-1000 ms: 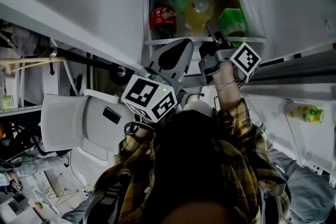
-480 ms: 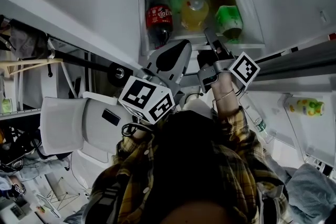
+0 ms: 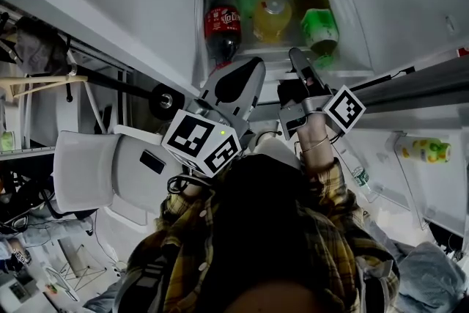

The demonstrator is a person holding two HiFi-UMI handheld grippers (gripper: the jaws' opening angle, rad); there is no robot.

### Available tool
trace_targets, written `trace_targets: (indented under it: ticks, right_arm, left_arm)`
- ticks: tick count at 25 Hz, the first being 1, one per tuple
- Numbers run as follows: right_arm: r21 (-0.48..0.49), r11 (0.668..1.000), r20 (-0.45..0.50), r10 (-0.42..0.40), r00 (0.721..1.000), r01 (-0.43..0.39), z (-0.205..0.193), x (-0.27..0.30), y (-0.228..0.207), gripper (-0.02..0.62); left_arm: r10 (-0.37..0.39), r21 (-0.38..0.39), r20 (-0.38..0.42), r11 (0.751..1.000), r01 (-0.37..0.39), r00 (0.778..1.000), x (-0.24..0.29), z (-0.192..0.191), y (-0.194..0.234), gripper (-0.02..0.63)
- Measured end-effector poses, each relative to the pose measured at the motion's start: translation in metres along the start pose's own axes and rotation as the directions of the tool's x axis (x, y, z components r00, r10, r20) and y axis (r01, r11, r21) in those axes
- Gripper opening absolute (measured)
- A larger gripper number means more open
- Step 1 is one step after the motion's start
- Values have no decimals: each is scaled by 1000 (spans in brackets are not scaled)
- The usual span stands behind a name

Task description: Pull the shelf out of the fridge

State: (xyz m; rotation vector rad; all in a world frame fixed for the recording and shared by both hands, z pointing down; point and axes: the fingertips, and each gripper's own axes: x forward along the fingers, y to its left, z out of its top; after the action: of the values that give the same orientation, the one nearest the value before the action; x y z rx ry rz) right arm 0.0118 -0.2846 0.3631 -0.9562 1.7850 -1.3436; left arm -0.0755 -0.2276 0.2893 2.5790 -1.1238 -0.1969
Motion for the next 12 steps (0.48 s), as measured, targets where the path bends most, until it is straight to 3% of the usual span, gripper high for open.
trace_targets:
  ticks: [12]
  right_arm:
    - [18,1000,1,16,1000,-16,-8,-19,2,38]
  left_arm:
    - [0,0,11,1000,0,1000,-11,-1,-9,4]
